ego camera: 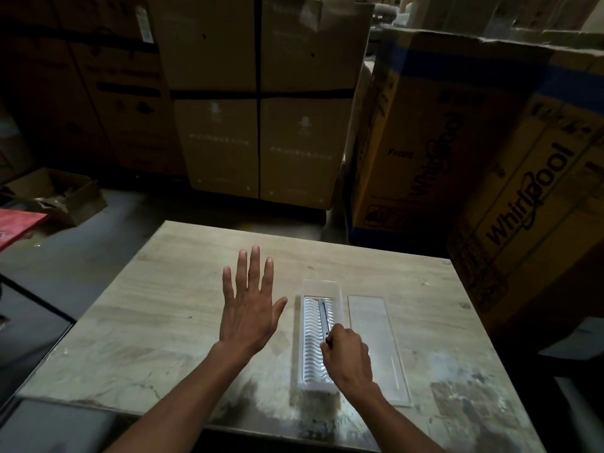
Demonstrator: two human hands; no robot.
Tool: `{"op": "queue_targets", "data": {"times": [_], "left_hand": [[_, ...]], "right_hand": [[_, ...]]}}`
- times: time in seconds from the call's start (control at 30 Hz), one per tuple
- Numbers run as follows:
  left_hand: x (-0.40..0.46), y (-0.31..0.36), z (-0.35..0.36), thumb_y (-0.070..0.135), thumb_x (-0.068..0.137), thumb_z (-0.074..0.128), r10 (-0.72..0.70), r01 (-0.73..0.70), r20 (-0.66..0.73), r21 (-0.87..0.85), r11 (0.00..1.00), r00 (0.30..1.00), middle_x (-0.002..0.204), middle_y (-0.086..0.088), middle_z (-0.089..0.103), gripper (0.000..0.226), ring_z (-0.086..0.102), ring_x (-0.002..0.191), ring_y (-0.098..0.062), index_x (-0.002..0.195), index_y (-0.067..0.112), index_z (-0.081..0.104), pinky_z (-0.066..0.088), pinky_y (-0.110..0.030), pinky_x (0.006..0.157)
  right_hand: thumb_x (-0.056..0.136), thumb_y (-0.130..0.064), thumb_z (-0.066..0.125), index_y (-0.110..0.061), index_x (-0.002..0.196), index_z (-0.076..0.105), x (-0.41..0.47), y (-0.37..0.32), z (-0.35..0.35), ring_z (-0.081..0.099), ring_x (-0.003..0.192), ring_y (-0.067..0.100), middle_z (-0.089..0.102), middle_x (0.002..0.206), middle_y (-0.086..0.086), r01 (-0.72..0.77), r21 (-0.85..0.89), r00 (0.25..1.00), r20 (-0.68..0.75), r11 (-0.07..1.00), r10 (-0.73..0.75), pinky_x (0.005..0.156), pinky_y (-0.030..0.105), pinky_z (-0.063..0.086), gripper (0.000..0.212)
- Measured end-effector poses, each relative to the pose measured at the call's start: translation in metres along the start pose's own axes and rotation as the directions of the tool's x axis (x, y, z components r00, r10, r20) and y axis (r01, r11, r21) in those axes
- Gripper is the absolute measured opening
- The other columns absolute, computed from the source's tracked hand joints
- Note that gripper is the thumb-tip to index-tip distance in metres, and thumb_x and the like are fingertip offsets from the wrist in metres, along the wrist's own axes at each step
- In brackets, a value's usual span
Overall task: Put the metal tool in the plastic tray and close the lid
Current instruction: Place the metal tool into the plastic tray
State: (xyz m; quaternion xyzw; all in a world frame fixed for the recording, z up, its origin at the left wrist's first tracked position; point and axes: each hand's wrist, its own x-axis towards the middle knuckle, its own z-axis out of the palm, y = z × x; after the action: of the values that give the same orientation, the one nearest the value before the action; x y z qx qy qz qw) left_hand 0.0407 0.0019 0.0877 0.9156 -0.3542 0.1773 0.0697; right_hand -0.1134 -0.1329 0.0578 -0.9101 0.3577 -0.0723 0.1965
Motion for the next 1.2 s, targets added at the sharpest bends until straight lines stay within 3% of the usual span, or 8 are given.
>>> {"op": "queue_targets", "data": {"times": [0.23,0.53,0.77,1.2], "left_hand": [[-0.005,-0.001,0.013,0.063,0.095,0.035,0.028,-0.028,0.038,0.015,0.999,0.999,0.169,-0.019,-0.007,0.084,-0.011,0.155,-0.039,0.159,0.014,0.015,0.001,-0.062,0.123],[-0.01,0.008,0.029,0.063,0.096,0.025,0.073,-0.074,0.089,0.007,0.997,0.993,0.168,-0.02,-0.006,0.082,-0.007,0.155,-0.04,0.159,0.013,0.014,0.01,-0.064,0.122],[-0.016,0.001,0.037,0.062,0.095,0.023,0.084,-0.086,0.138,0.012,0.996,0.987,0.168,-0.02,-0.004,0.081,-0.006,0.155,-0.04,0.158,0.011,0.02,0.013,-0.064,0.122],[-0.02,-0.012,0.042,0.064,0.094,0.02,0.073,-0.08,0.219,0.024,0.996,0.973,0.169,-0.018,-0.002,0.082,-0.005,0.156,-0.038,0.157,0.012,0.025,0.015,-0.064,0.122]], "right_hand": [[0.097,-0.024,0.056,-0.013,0.11,0.061,0.005,0.004,0.019,0.067,0.095,0.027,0.069,0.105,0.008,-0.06,-0.008,0.996,0.063,0.998,0.061,0.067,0.029,0.04,0.018],[0.095,-0.014,0.053,-0.013,0.115,0.059,0.013,0.006,0.044,0.068,0.097,0.03,0.069,0.109,0.011,-0.075,-0.048,0.993,0.088,0.996,0.079,0.082,0.039,0.058,0.021],[0.095,-0.011,0.056,-0.012,0.124,0.056,0.021,0.007,0.061,0.065,0.109,0.032,0.065,0.12,0.013,-0.074,-0.101,0.985,0.15,0.992,0.088,0.089,0.04,0.054,0.03],[0.094,-0.007,0.056,-0.011,0.126,0.053,0.038,0.007,0.08,0.063,0.112,0.03,0.062,0.123,0.014,-0.121,-0.095,0.977,0.167,0.988,0.136,0.092,0.037,0.053,0.033]]}}
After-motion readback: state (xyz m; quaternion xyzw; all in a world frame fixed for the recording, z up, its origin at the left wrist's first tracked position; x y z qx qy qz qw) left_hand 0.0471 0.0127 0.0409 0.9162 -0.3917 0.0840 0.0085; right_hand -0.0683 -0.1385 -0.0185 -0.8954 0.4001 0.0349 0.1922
